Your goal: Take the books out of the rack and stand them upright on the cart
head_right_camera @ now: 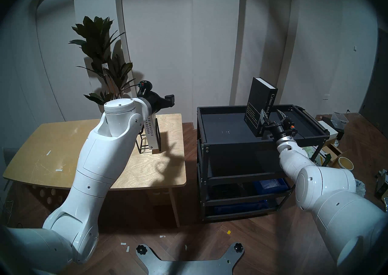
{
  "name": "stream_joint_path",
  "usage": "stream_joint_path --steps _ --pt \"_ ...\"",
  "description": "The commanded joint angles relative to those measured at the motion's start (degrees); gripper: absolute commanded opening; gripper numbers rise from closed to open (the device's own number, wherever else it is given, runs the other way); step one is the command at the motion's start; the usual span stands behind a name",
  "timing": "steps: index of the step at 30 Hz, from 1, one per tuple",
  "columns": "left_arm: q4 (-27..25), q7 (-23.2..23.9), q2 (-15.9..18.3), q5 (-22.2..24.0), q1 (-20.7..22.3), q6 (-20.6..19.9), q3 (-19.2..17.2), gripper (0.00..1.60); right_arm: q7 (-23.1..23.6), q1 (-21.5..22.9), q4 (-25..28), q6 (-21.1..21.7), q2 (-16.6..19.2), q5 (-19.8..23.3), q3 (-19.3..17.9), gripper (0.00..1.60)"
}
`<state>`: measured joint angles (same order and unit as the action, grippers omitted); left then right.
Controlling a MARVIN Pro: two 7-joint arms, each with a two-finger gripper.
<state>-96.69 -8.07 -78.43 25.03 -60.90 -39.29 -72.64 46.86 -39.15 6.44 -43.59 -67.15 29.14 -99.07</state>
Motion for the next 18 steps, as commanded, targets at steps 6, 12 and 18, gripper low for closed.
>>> stream_joint_path --steps 6,12,18 --pt "-0.74 0.35 -0.47 -0.13 1.10 0.09 0.15 1.60 0.85 0.40 0.12 -0.30 -1.56 0.31 -0.34 1.60" --pt "-0.65 0.53 -0.56 -0.25 1.06 0.08 0.11 1.60 1.34 0.64 0.23 -0.52 -1.98 0.56 -0.67 1.60" --pt "-0.56 0.73 -0.66 -0.35 1.02 0.07 0.09 1.60 1.76 0.86 0.35 -0.78 -2.33 0.82 -0.99 1.60"
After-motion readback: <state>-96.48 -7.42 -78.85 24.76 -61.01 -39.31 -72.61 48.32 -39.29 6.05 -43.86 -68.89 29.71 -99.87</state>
